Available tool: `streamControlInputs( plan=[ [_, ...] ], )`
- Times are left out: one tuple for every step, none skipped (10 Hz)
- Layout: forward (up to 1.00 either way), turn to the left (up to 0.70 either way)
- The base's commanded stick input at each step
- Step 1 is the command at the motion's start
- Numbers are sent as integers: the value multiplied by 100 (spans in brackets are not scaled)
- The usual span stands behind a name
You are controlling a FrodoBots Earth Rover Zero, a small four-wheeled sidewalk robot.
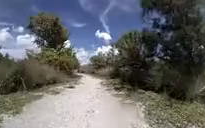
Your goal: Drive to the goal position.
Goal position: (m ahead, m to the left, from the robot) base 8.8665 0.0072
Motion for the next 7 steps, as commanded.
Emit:
streamControlInputs(
  plan=[
    [85, 0],
    [85, 0],
    [85, 0],
    [85, 0],
    [85, 0],
    [85, 0],
    [85, 0]
  ],
)
